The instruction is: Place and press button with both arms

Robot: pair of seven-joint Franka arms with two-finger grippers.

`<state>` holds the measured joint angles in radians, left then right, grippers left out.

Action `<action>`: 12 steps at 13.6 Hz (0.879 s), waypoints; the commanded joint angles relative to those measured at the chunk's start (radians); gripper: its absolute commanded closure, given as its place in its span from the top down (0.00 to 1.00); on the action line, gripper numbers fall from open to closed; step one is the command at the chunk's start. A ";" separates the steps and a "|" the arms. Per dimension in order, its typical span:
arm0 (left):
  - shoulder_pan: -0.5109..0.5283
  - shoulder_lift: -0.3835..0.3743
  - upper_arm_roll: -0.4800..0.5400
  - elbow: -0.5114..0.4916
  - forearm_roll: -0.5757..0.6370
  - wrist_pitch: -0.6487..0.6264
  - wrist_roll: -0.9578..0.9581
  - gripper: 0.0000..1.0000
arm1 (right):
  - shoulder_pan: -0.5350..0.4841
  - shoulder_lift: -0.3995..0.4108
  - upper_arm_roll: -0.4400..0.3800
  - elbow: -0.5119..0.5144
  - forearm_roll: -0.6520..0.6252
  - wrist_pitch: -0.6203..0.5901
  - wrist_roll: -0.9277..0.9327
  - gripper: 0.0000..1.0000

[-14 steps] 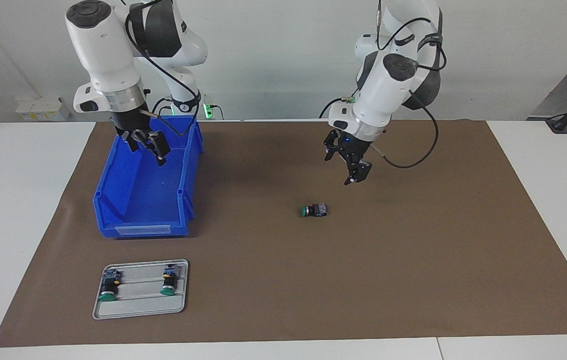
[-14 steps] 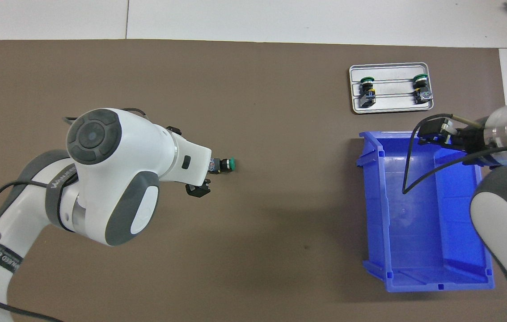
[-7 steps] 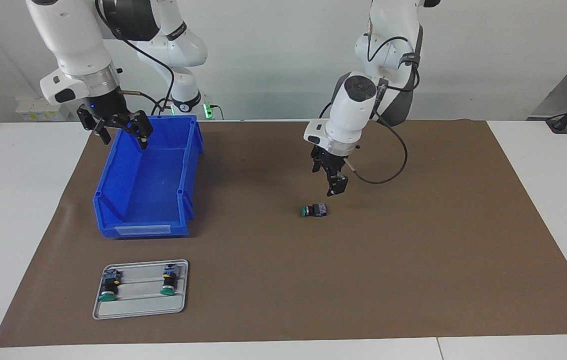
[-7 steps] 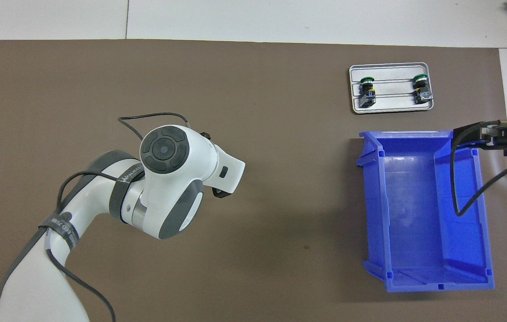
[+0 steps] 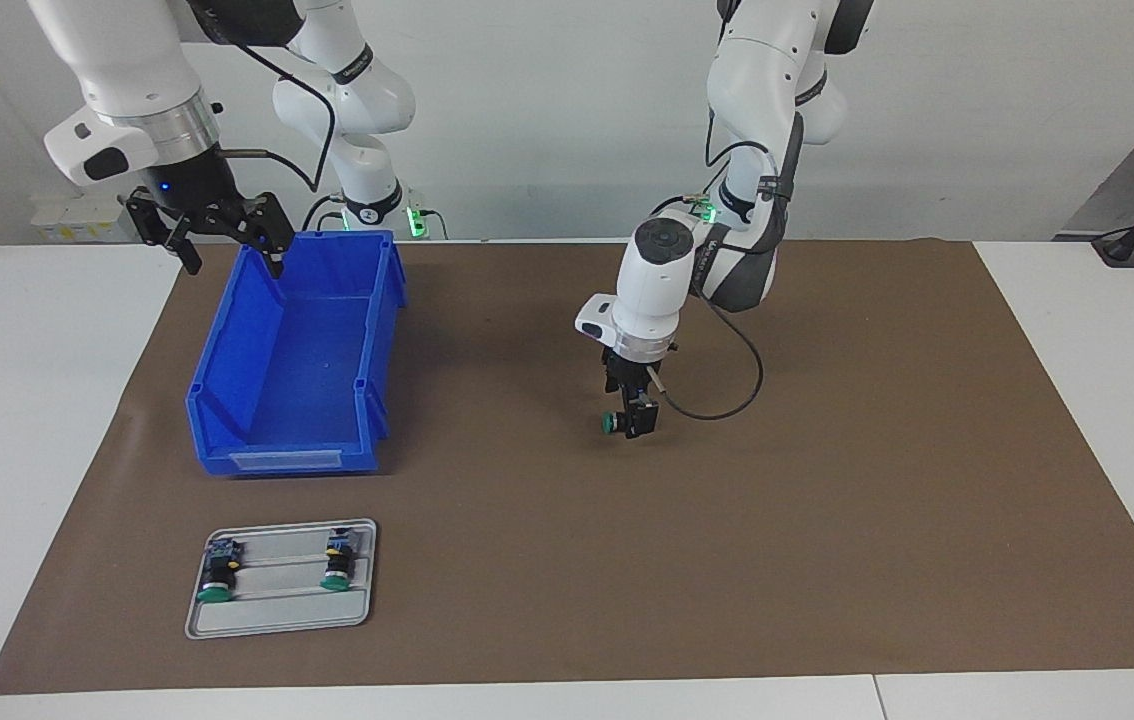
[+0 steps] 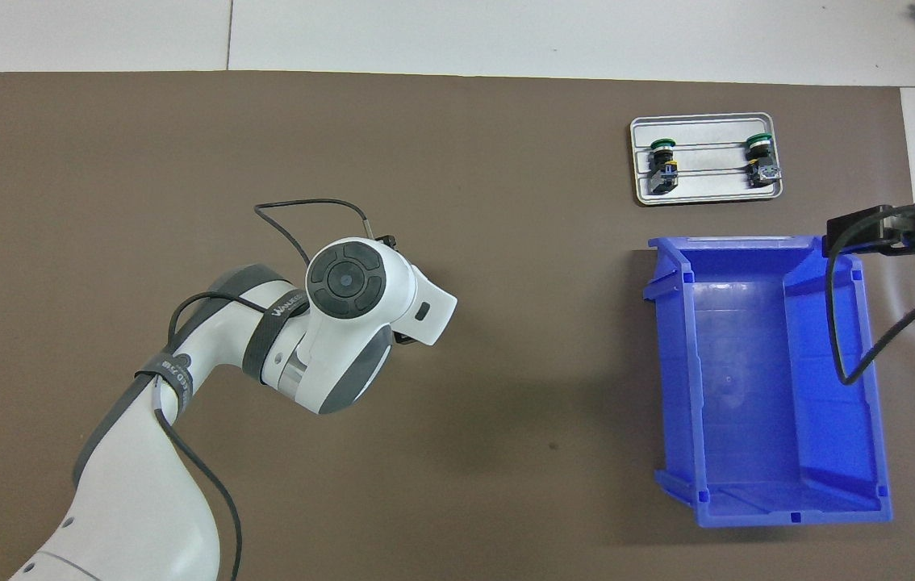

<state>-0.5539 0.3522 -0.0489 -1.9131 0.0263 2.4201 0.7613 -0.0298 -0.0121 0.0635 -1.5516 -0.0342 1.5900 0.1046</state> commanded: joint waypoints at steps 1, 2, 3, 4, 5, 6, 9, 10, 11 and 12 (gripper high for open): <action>-0.003 0.022 0.006 0.009 0.026 0.023 0.007 1.00 | 0.001 0.014 0.004 0.018 0.000 -0.012 -0.028 1.00; -0.004 0.030 0.006 0.009 0.026 0.030 0.007 1.00 | 0.002 0.014 0.005 0.018 0.002 -0.012 -0.025 1.00; -0.003 0.039 0.006 0.006 0.026 0.043 0.007 1.00 | 0.002 0.014 0.005 0.018 0.002 -0.009 -0.025 1.00; -0.004 0.047 0.004 0.003 0.026 0.057 0.007 1.00 | 0.004 0.014 0.004 0.018 0.002 -0.007 -0.020 1.00; -0.004 0.048 0.006 0.002 0.026 0.060 0.007 1.00 | 0.002 0.015 0.004 0.018 0.003 -0.007 -0.020 1.00; -0.004 0.048 0.004 0.000 0.026 0.063 0.006 1.00 | -0.007 0.012 0.005 0.016 0.008 -0.007 -0.026 1.00; -0.007 0.048 0.004 -0.023 0.026 0.080 0.001 0.99 | -0.006 -0.003 -0.005 0.018 0.014 -0.015 -0.026 1.00; -0.009 0.048 0.004 -0.030 0.024 0.085 0.000 0.99 | 0.005 -0.012 -0.028 0.018 0.014 -0.018 -0.025 1.00; -0.009 0.047 0.004 -0.040 0.026 0.094 -0.004 0.98 | 0.033 -0.015 -0.051 0.016 0.016 -0.022 -0.023 1.00; -0.008 0.047 0.004 -0.046 0.024 0.106 -0.004 0.95 | 0.047 -0.017 -0.071 0.015 0.016 -0.027 -0.023 1.00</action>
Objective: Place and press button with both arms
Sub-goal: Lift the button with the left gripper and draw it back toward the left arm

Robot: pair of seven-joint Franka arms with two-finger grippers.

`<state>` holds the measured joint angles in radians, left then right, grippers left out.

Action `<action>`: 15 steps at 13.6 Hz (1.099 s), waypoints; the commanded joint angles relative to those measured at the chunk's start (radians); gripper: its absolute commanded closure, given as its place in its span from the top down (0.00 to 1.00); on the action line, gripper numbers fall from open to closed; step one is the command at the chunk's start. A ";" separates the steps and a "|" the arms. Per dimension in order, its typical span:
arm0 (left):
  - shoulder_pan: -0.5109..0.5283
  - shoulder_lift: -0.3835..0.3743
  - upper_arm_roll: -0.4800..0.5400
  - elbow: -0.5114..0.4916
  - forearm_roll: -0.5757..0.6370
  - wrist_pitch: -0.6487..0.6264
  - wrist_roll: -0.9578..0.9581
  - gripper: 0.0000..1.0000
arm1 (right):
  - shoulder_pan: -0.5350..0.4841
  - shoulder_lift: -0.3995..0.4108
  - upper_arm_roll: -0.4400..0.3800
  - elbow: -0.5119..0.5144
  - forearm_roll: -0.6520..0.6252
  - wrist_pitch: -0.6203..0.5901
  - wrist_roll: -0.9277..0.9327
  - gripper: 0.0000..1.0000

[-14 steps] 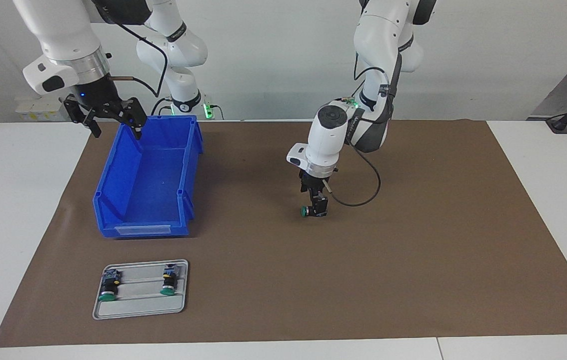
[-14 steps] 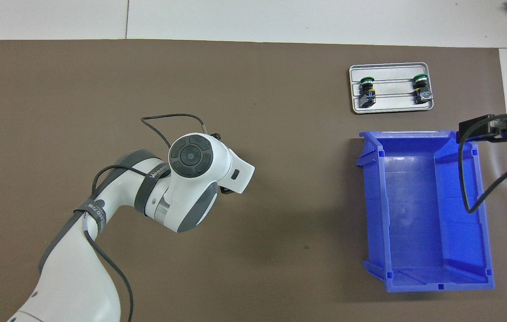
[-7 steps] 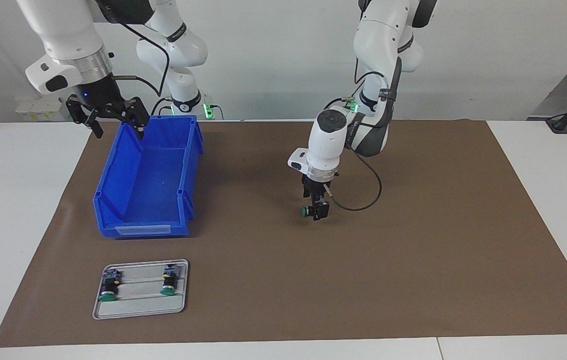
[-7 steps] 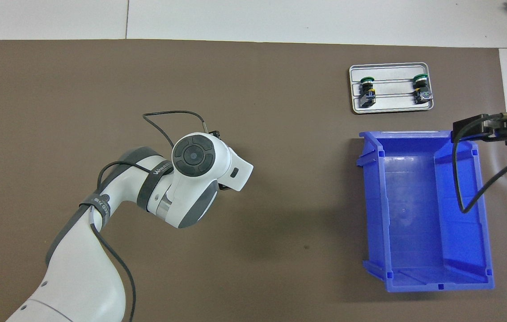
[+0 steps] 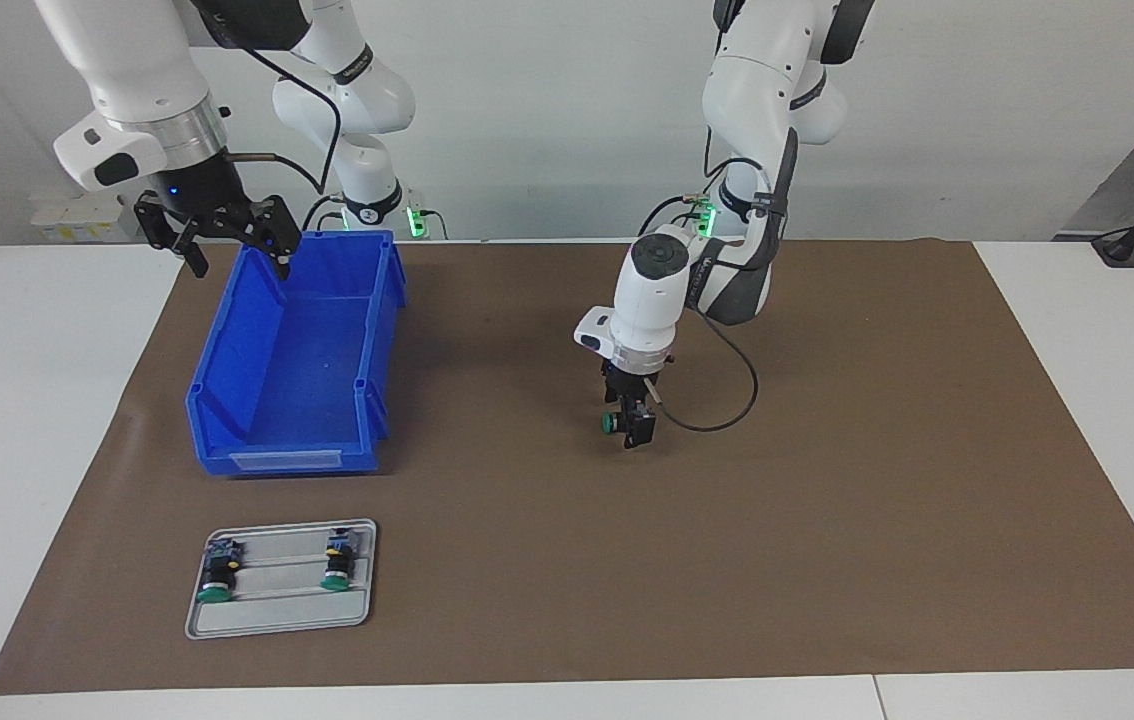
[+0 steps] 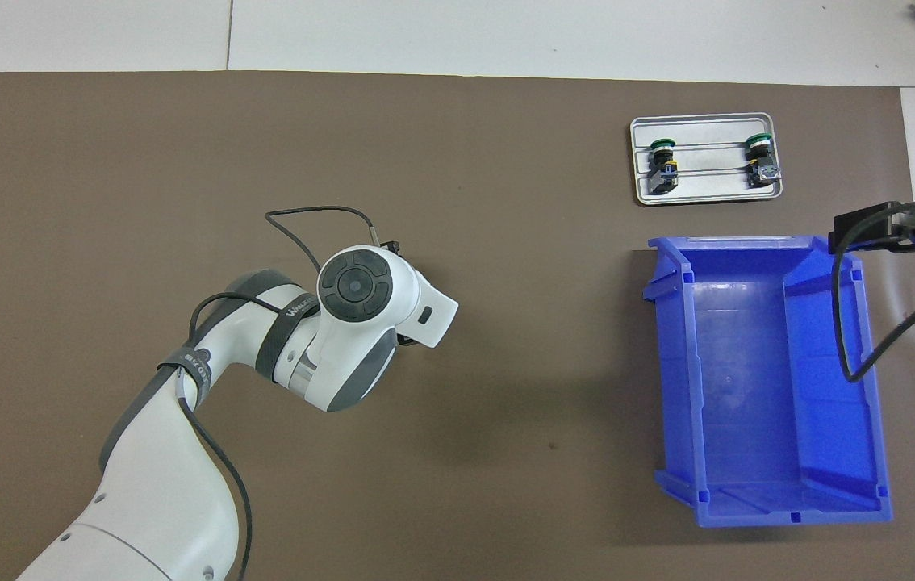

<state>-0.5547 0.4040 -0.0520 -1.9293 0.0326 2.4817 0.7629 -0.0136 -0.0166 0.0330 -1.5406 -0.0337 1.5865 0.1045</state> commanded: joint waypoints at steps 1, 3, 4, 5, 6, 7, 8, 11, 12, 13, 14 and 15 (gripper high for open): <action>-0.005 -0.005 0.007 -0.033 0.018 0.052 -0.005 0.87 | 0.041 -0.023 -0.050 -0.006 0.015 -0.026 -0.022 1.00; -0.004 -0.005 0.007 -0.034 0.018 0.059 -0.007 0.81 | 0.082 -0.040 -0.089 -0.024 0.015 -0.036 -0.025 1.00; -0.004 -0.005 0.007 -0.034 0.018 0.062 -0.007 0.79 | 0.104 -0.042 -0.116 -0.026 0.017 -0.052 -0.028 1.00; -0.004 -0.005 0.007 -0.034 0.018 0.066 -0.007 0.71 | 0.110 -0.042 -0.123 -0.027 0.017 -0.057 -0.028 1.00; -0.001 -0.005 0.007 -0.034 0.018 0.072 -0.007 0.65 | 0.109 -0.039 -0.123 -0.026 0.017 -0.054 -0.026 1.00; 0.001 -0.005 0.007 -0.034 0.018 0.074 -0.007 0.65 | 0.110 -0.036 -0.120 -0.026 0.017 -0.051 -0.025 1.00; 0.001 -0.005 0.007 -0.034 0.016 0.075 -0.008 0.65 | 0.110 -0.036 -0.116 -0.026 0.017 -0.054 -0.020 1.00; 0.015 -0.004 0.009 -0.033 0.015 0.089 -0.017 0.44 | 0.110 -0.029 -0.114 -0.029 0.018 -0.051 -0.025 1.00; 0.015 -0.002 0.009 -0.031 0.015 0.089 -0.025 0.43 | 0.113 -0.025 -0.114 -0.029 0.018 -0.049 -0.022 1.00; 0.016 -0.002 0.009 -0.025 0.015 0.089 -0.028 0.41 | 0.115 -0.020 -0.116 -0.029 0.020 -0.051 -0.020 1.00; 0.024 0.001 0.008 -0.022 0.012 0.092 -0.036 0.41 | 0.115 -0.020 -0.116 -0.029 0.020 -0.056 -0.020 1.00; 0.024 0.006 0.007 -0.022 0.010 0.121 -0.063 0.41 | 0.115 -0.020 -0.116 -0.029 0.020 -0.057 -0.019 1.00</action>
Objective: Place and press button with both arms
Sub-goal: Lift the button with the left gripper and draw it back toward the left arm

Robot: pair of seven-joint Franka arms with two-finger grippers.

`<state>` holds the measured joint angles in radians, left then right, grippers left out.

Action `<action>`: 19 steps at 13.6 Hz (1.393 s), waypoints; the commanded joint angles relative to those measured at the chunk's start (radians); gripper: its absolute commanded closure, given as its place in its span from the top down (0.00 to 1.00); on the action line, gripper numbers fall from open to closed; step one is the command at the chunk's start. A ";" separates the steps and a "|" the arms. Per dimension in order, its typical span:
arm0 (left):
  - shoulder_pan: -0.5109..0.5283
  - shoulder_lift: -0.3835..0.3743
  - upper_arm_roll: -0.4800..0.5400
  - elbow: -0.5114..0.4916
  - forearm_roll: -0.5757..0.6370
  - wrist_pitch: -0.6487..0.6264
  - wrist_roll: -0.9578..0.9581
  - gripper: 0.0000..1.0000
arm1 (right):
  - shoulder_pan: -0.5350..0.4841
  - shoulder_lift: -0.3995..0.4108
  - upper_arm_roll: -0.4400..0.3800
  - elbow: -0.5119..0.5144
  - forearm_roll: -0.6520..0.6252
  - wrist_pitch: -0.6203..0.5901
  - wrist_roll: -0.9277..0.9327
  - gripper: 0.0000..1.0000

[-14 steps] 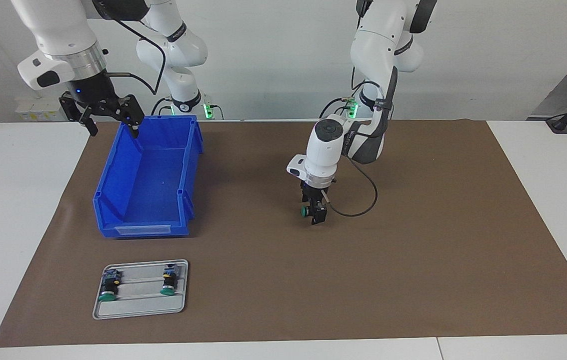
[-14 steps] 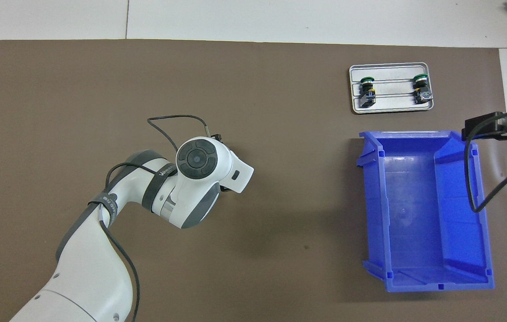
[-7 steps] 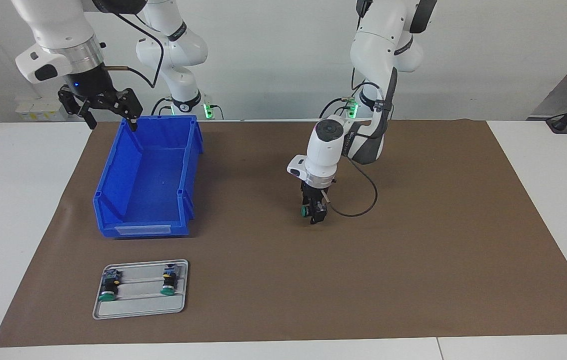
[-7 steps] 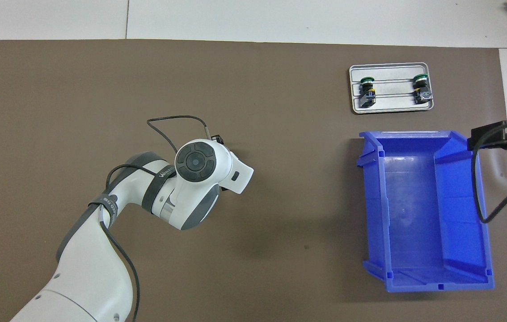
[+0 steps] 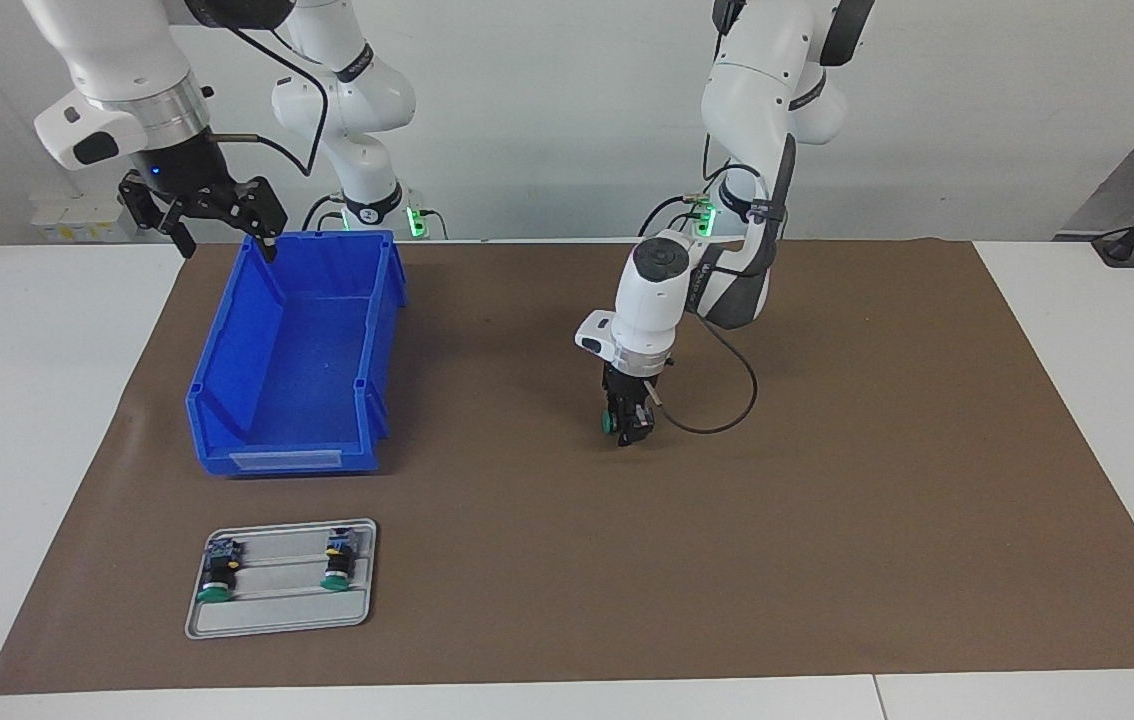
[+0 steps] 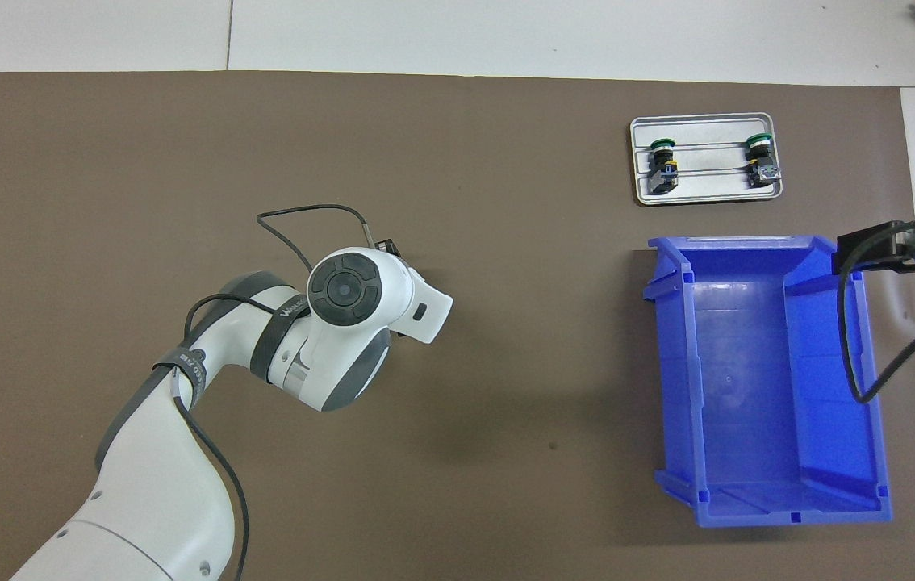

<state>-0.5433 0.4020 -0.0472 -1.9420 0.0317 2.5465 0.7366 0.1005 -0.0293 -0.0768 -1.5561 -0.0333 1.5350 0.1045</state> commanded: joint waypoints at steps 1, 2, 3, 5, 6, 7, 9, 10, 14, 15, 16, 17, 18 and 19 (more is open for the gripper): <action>0.016 0.014 0.003 -0.009 0.013 0.095 -0.057 0.36 | 0.002 -0.009 -0.006 -0.018 0.019 -0.010 -0.020 1.00; 0.016 0.017 0.003 -0.009 0.011 0.106 -0.062 0.32 | 0.004 -0.011 -0.006 -0.022 0.019 -0.018 -0.019 1.00; 0.016 0.017 0.004 -0.009 0.011 0.107 -0.063 0.25 | 0.004 -0.014 -0.006 -0.028 0.019 -0.019 -0.019 1.00; 0.016 0.017 0.004 -0.011 0.011 0.101 -0.063 0.23 | 0.002 -0.018 -0.006 -0.038 0.019 -0.010 -0.019 1.00; 0.016 0.017 0.003 -0.011 0.011 0.098 -0.063 0.16 | 0.004 -0.018 -0.006 -0.039 0.019 -0.009 -0.017 1.00; 0.016 0.017 0.003 -0.011 0.010 0.098 -0.066 0.11 | 0.004 -0.018 -0.006 -0.044 0.019 -0.007 -0.017 1.00; 0.017 0.017 0.003 -0.011 0.010 0.106 -0.091 0.00 | 0.004 -0.018 -0.006 -0.041 0.019 -0.006 -0.017 1.00; 0.025 0.017 0.001 -0.012 0.010 0.110 -0.111 0.00 | 0.004 -0.018 -0.004 -0.041 0.019 -0.007 -0.020 1.00; 0.031 0.021 0.000 0.012 -0.065 0.112 -0.131 0.00 | 0.001 -0.018 -0.006 -0.039 0.018 -0.015 -0.025 1.00; 0.032 0.031 0.000 0.038 -0.126 0.109 -0.129 0.00 | 0.001 -0.018 -0.006 -0.039 0.018 -0.013 -0.025 1.00; 0.031 0.046 0.000 0.076 -0.194 0.098 -0.125 0.00 | 0.002 -0.018 -0.006 -0.039 0.018 -0.015 -0.025 1.00; 0.032 0.052 0.000 0.109 -0.243 0.095 -0.125 0.00 | 0.002 -0.018 -0.006 -0.039 0.018 -0.015 -0.025 1.00; 0.042 0.052 0.000 0.127 -0.274 0.089 -0.125 0.00 | 0.002 -0.018 -0.006 -0.039 0.018 -0.015 -0.025 1.00; 0.051 0.051 -0.002 0.147 -0.298 0.063 -0.125 0.00 | 0.002 -0.018 -0.006 -0.039 0.018 -0.015 -0.025 1.00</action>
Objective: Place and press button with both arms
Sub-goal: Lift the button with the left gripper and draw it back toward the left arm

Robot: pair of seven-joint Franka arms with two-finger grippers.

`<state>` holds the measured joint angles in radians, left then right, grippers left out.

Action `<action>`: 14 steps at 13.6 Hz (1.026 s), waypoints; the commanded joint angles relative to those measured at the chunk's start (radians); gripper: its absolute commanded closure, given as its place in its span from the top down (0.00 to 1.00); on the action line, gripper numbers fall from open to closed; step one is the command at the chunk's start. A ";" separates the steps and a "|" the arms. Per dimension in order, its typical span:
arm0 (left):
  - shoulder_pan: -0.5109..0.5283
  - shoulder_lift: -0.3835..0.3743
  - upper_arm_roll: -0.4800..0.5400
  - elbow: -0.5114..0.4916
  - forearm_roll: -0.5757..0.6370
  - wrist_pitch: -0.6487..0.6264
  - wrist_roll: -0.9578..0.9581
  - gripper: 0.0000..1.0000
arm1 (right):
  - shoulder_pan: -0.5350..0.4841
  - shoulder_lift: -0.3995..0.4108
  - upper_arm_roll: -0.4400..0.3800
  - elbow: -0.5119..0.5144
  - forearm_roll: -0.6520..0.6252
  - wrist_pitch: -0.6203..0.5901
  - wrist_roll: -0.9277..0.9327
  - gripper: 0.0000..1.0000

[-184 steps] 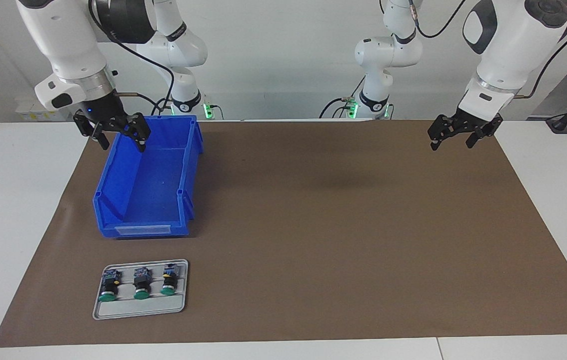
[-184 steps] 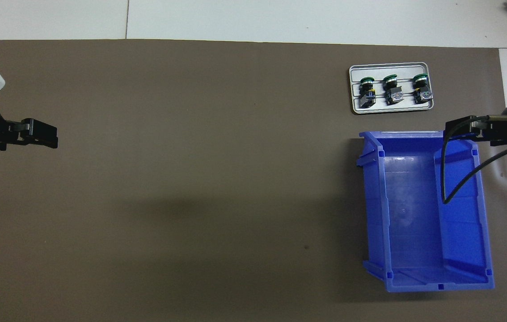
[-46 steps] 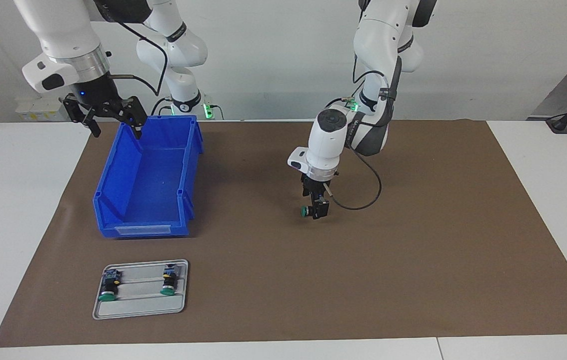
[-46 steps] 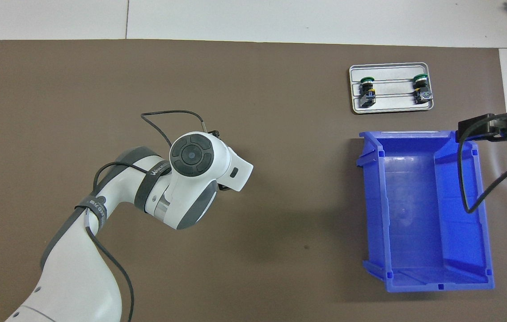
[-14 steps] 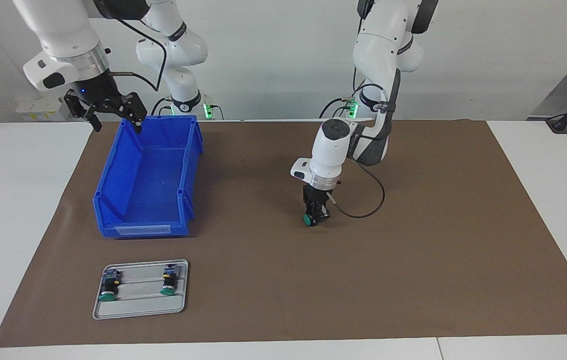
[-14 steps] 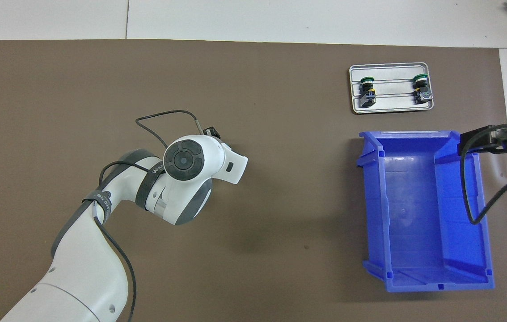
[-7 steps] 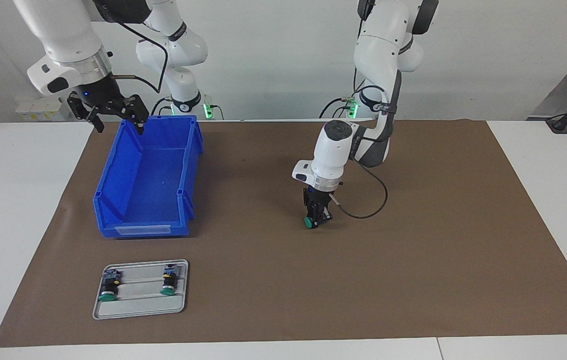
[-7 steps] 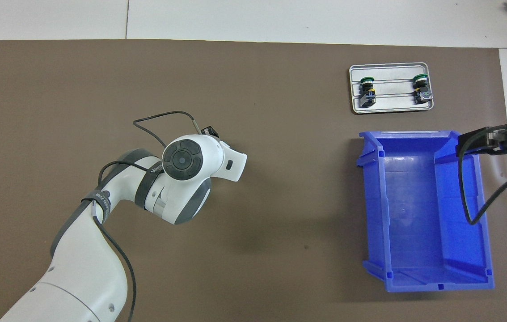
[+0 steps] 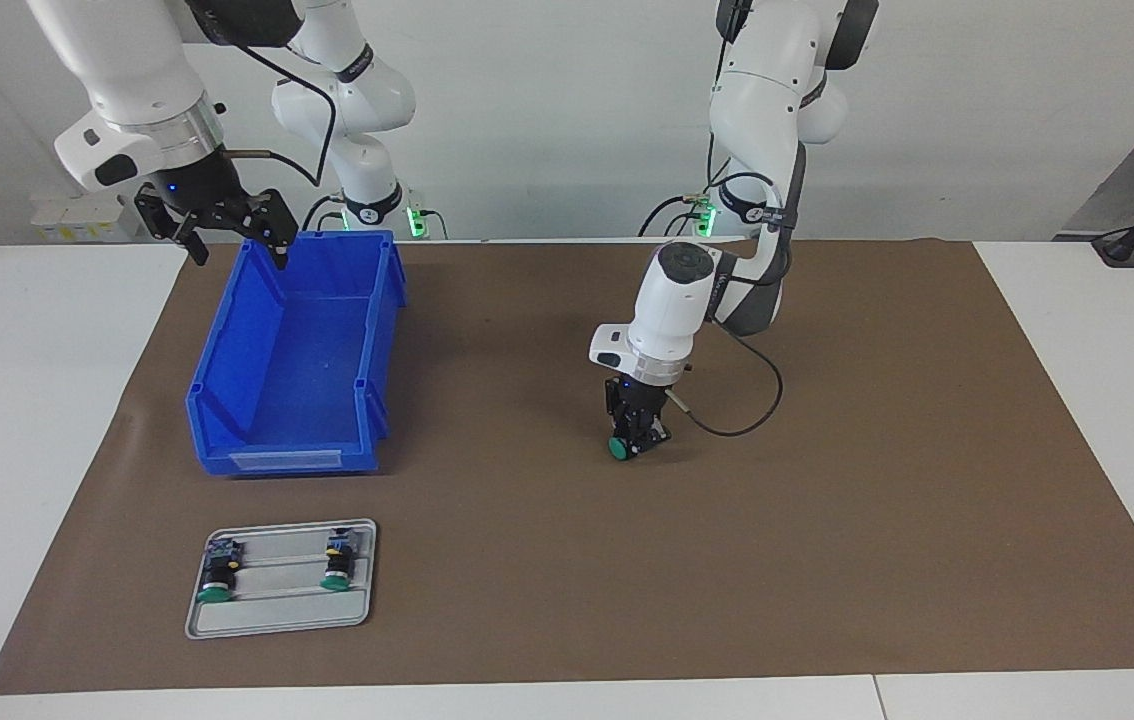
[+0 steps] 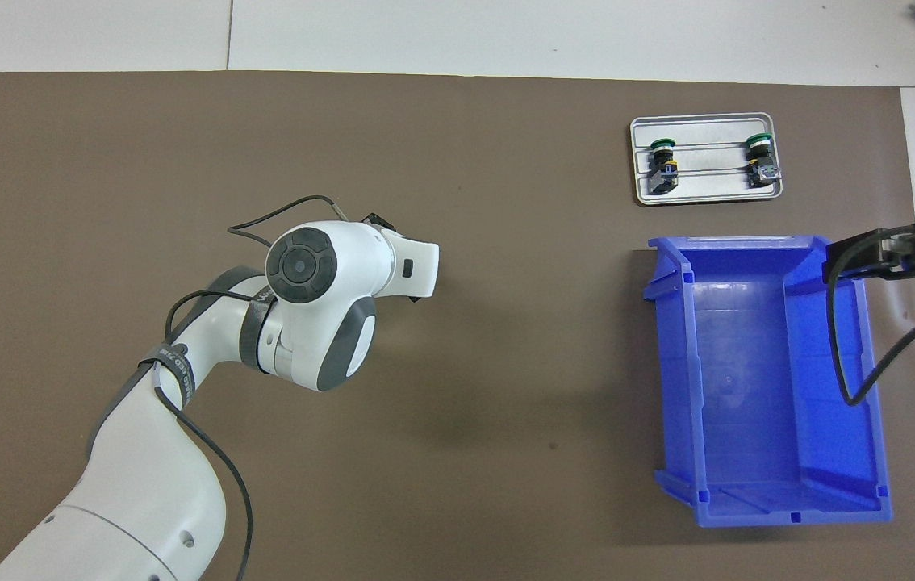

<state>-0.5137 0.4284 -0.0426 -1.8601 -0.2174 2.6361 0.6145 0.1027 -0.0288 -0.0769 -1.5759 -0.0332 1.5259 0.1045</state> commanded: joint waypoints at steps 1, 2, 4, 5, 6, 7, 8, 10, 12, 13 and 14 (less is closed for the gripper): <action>0.032 0.020 -0.006 0.087 -0.059 -0.071 -0.002 0.00 | 0.000 -0.019 -0.006 -0.019 0.018 -0.006 -0.025 1.00; 0.055 0.013 -0.008 0.119 -0.066 -0.129 -0.002 0.00 | 0.000 -0.019 -0.006 -0.019 0.018 -0.006 -0.025 1.00; 0.095 0.010 -0.011 0.195 -0.117 -0.246 -0.002 0.00 | 0.000 -0.019 -0.006 -0.019 0.018 -0.006 -0.025 1.00; 0.110 0.003 -0.010 0.222 -0.132 -0.284 0.001 0.00 | 0.000 -0.019 -0.006 -0.019 0.018 -0.006 -0.025 1.00; 0.124 -0.013 -0.010 0.225 -0.132 -0.303 0.002 0.00 | 0.000 -0.019 -0.006 -0.019 0.018 -0.006 -0.025 1.00; 0.139 -0.037 -0.010 0.216 -0.134 -0.312 0.011 0.00 | 0.000 -0.019 -0.006 -0.019 0.018 -0.006 -0.025 1.00; 0.152 -0.055 -0.008 0.210 -0.135 -0.341 0.028 0.00 | 0.000 -0.019 -0.006 -0.019 0.018 -0.006 -0.025 1.00; 0.181 -0.091 -0.006 0.208 -0.135 -0.442 0.059 0.00 | 0.000 -0.019 -0.006 -0.019 0.018 -0.006 -0.025 1.00; 0.201 -0.121 -0.002 0.205 -0.135 -0.514 0.088 0.00 | 0.000 -0.019 -0.006 -0.019 0.018 -0.006 -0.025 1.00; 0.224 -0.140 -0.002 0.200 -0.135 -0.551 0.103 0.00 | 0.000 -0.019 -0.006 -0.019 0.018 -0.006 -0.025 1.00; 0.239 -0.161 -0.002 0.187 -0.135 -0.583 0.135 0.00 | 0.000 -0.019 -0.006 -0.019 0.018 -0.006 -0.025 1.00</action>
<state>-0.3102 0.3216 -0.0408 -1.6393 -0.3352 2.1167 0.6895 0.1027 -0.0288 -0.0769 -1.5761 -0.0332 1.5259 0.1045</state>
